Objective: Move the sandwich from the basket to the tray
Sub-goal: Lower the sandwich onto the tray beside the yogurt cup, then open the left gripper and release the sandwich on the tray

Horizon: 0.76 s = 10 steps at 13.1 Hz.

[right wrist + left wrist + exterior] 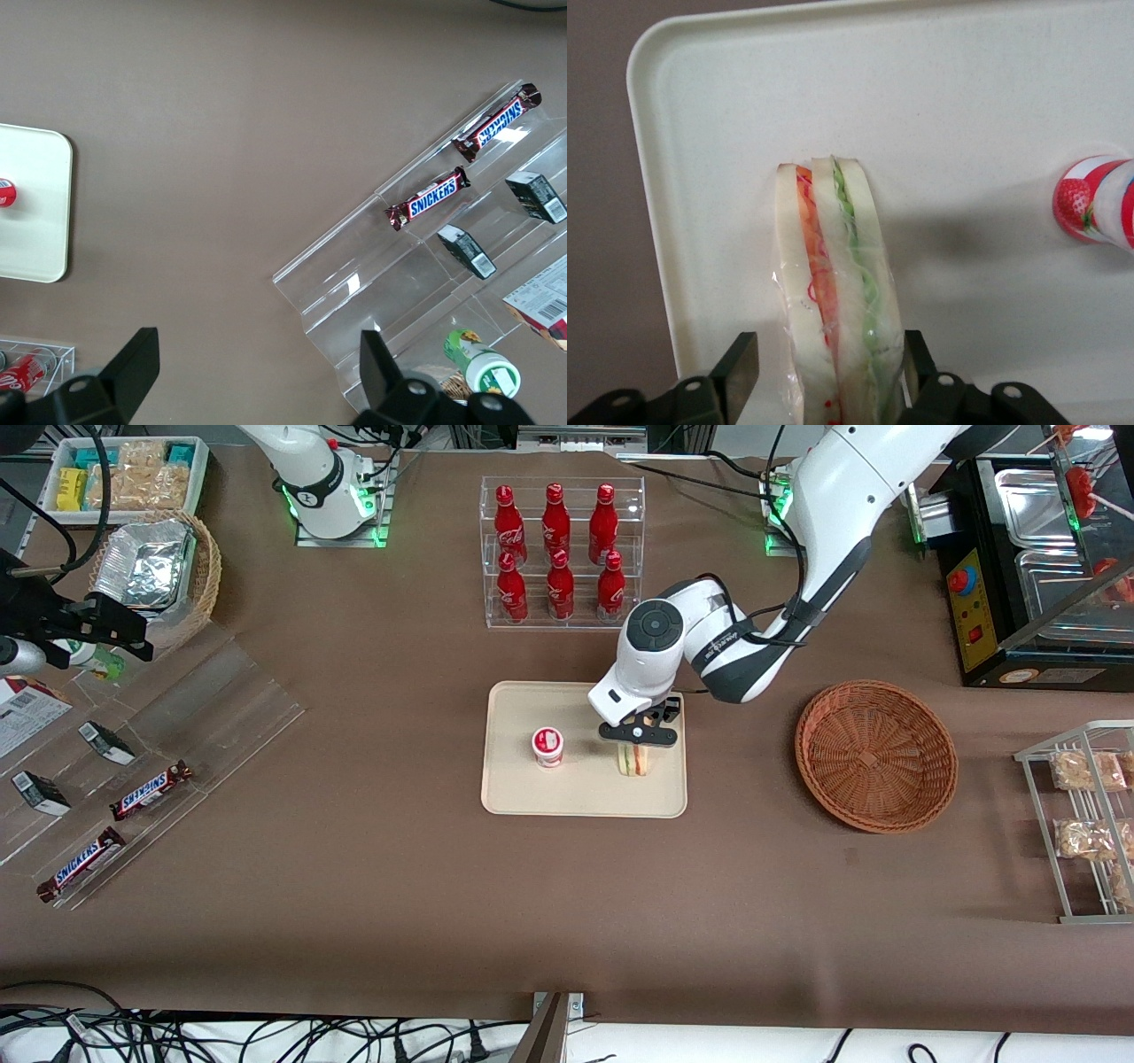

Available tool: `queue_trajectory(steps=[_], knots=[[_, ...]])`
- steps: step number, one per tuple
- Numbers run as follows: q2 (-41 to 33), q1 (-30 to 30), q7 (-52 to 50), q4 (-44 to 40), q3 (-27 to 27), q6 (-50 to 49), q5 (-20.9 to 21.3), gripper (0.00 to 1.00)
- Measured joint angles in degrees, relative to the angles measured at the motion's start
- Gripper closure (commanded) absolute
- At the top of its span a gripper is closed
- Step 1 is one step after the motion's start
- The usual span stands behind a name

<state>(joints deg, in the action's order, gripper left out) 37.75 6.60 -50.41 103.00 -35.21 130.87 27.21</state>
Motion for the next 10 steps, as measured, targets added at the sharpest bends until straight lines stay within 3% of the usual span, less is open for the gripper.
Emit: queue_trajectory(steps=[1,6,10], knots=[[-0.33,-0.09,-0.03,-0.31,0.0,-0.37,0.0,0.0],[-4.33,-0.94,-1.01,-1.97,-0.03,-3.44,-0.53,0.0],[-7.65,-2.42,-2.41,-9.62,-0.04,-16.53,-1.27,0.0]])
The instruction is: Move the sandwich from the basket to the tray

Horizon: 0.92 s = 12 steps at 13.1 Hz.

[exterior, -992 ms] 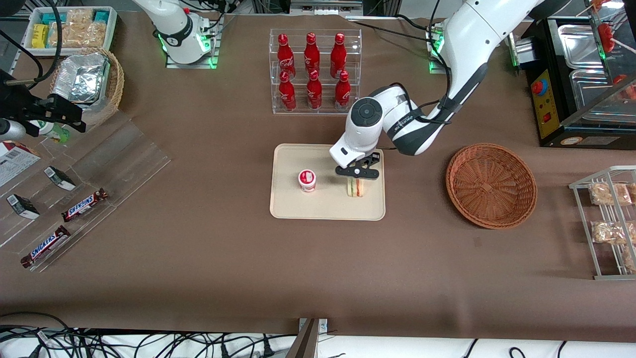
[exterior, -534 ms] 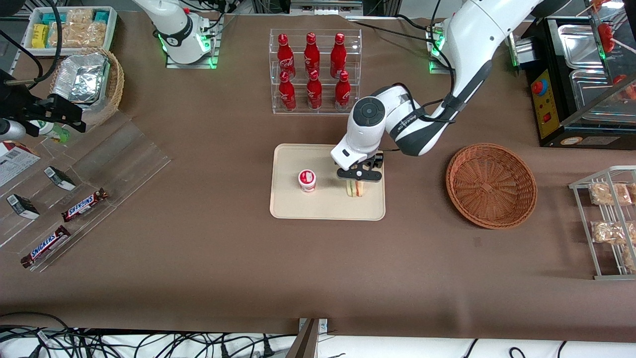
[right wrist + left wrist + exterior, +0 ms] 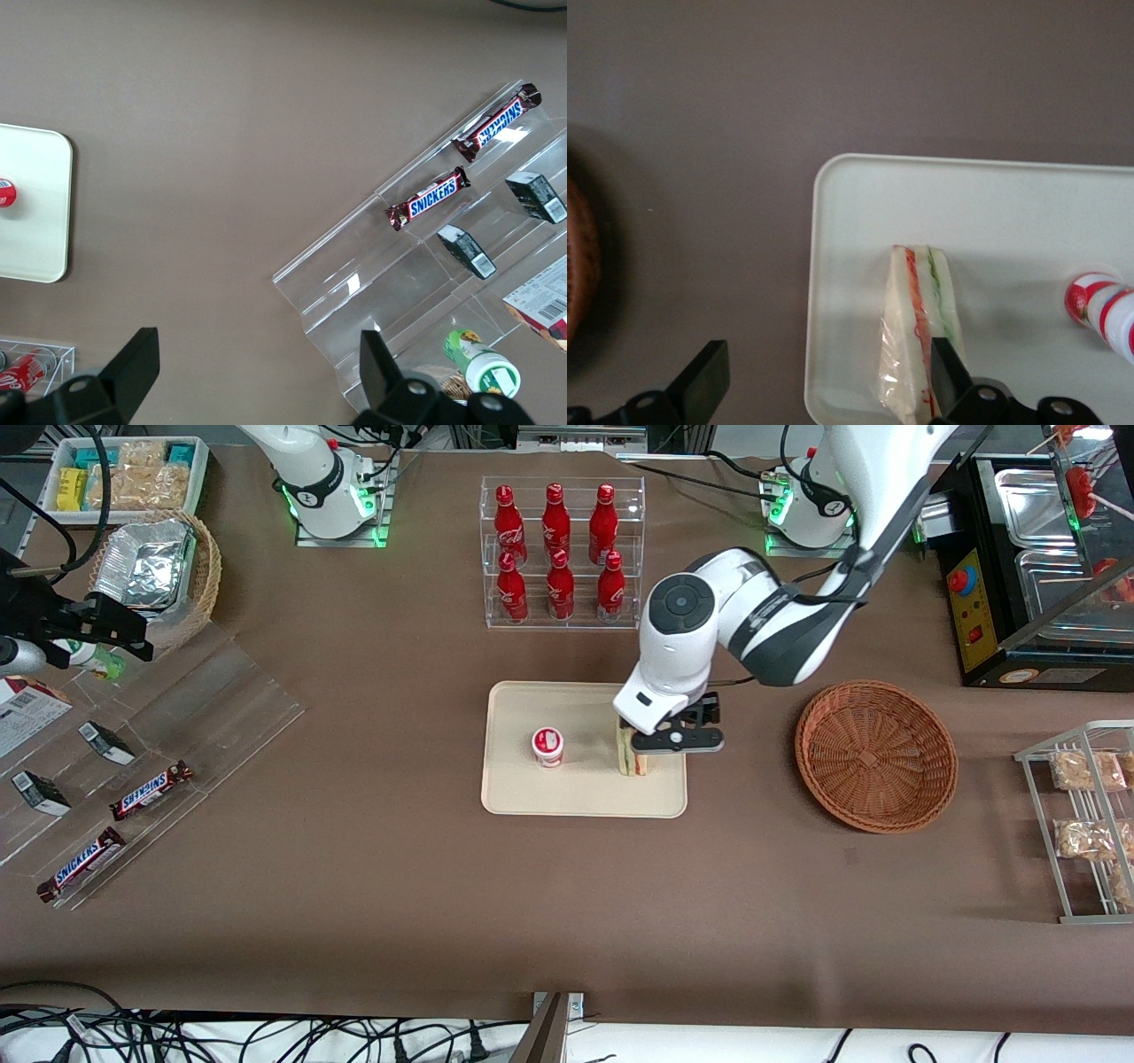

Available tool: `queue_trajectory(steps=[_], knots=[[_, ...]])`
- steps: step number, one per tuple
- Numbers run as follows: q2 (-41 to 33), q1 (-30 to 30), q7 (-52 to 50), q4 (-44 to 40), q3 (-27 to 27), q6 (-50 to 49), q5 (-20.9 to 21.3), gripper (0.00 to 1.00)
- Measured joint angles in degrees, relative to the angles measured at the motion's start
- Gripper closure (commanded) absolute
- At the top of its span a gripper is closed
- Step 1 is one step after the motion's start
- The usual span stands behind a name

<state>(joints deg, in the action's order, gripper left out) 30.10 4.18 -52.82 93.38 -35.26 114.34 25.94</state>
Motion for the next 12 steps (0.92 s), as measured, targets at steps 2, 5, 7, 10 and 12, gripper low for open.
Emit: queue_trajectory(steps=[2,5,7,10,12], knots=[[-0.86,-1.26,-0.9,-3.71,0.0,-3.92,-0.06,0.0],[-3.1,-4.79,-1.03,-5.92,-0.03,-6.4,-1.6,0.0],[-5.26,-7.4,-0.68,-6.1,-0.06,-7.13,-3.71,0.0],[-7.29,-10.11,1.57,-6.11,-0.09,-8.34,-6.2,0.0],[-8.63,-11.84,5.75,-6.14,0.17,-9.57,-8.79,0.0]])
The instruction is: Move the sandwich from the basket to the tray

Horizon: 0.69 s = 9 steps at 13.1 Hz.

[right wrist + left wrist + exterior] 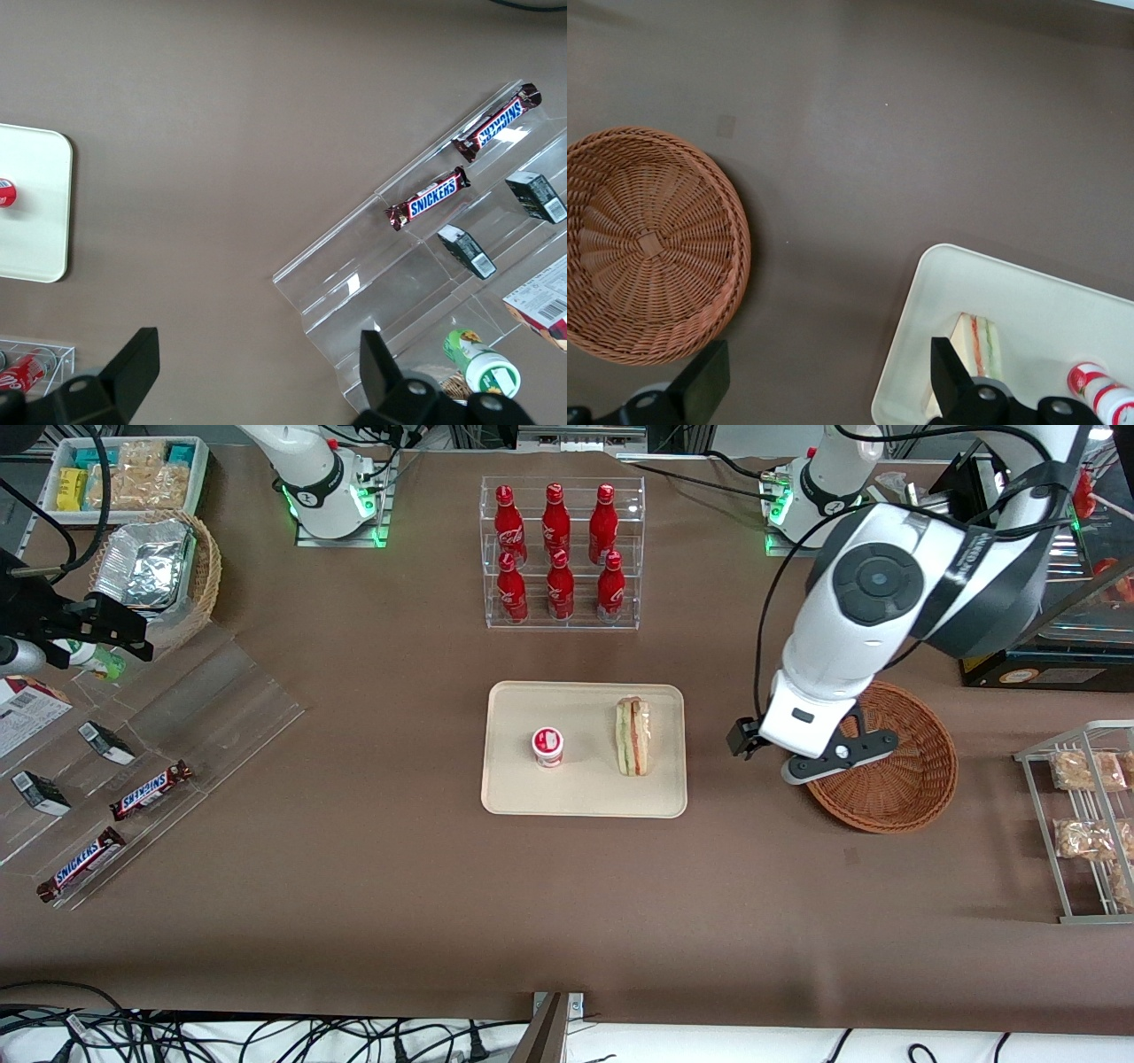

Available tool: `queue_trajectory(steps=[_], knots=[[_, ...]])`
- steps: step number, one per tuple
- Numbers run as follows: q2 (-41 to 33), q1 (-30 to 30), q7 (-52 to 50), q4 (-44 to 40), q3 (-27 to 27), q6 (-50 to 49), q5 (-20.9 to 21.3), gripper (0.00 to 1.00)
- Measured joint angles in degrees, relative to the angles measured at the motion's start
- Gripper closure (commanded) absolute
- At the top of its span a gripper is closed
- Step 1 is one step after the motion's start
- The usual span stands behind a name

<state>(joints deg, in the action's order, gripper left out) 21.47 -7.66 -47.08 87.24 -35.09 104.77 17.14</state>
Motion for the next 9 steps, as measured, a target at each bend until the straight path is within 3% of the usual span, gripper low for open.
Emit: queue_trajectory(steps=[3,9], knots=[[-3.78,0.27,7.09,0.02,4.38,-1.91,-5.03,0.0],[-11.7,3.78,27.49,0.32,19.71,-8.88,-14.18,0.0]])
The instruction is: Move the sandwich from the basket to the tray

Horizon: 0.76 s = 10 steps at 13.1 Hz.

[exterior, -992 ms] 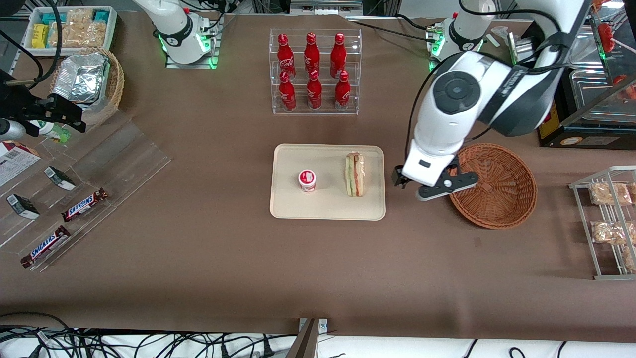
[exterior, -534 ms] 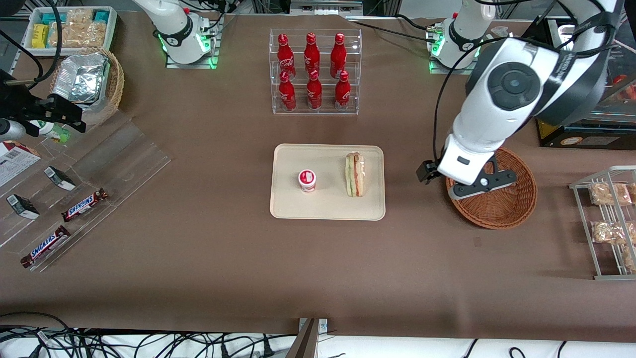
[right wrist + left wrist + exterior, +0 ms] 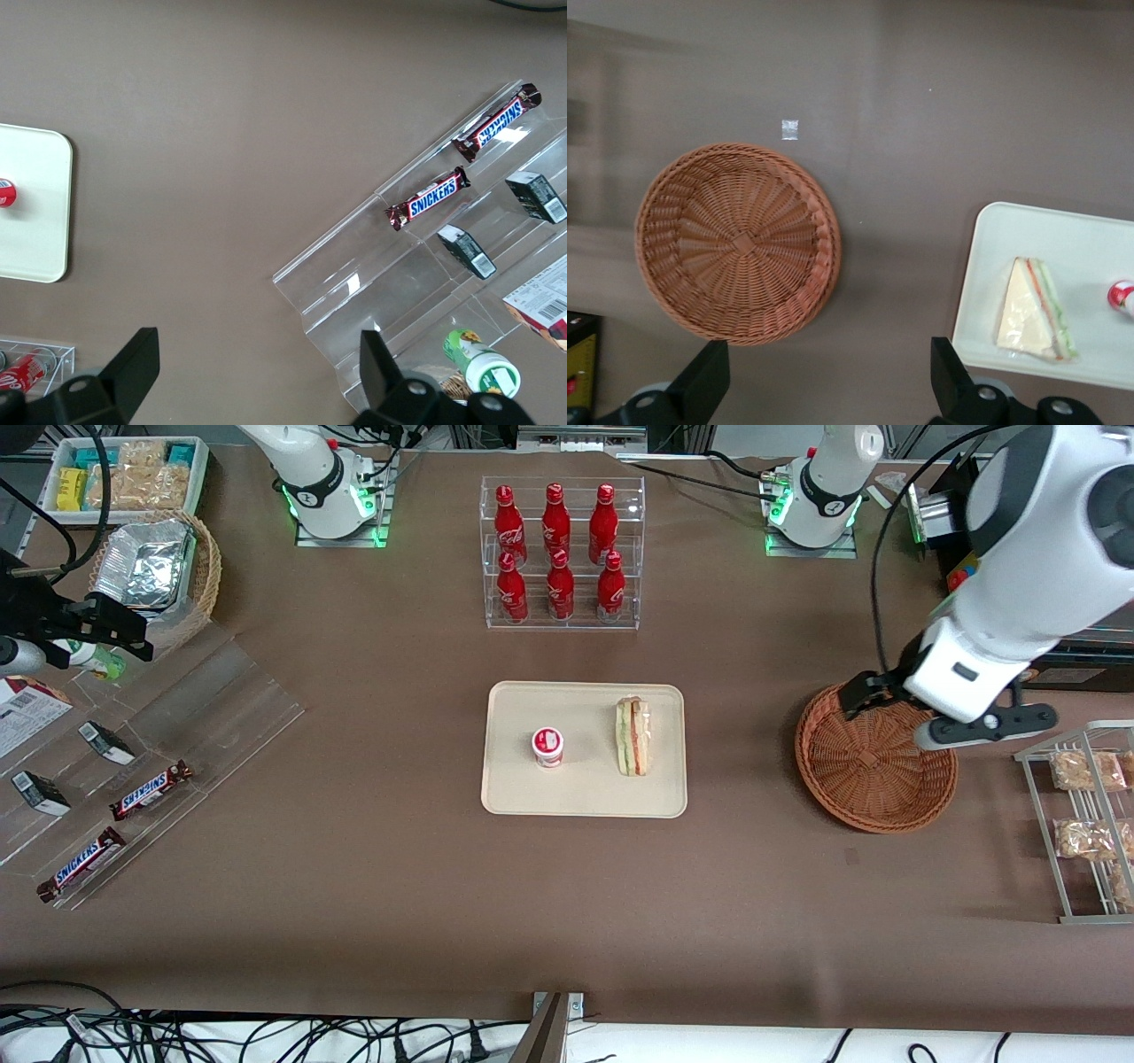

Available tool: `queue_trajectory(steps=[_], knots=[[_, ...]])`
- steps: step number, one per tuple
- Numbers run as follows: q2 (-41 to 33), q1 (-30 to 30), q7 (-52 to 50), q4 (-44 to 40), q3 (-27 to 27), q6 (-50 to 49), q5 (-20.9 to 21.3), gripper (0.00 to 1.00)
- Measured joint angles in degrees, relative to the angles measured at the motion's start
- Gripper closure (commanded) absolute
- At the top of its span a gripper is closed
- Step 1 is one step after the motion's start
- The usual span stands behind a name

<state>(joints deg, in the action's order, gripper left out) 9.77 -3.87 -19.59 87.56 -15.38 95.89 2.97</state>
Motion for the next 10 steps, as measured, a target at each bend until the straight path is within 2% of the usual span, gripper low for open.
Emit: queue_trajectory(steps=[6,10], knots=[[-3.37,0.79,13.65,1.41,5.79,-2.57,-0.64,0.0],[-6.21,1.53,17.72,1.64,7.19,-5.03,-1.75,0.0]])
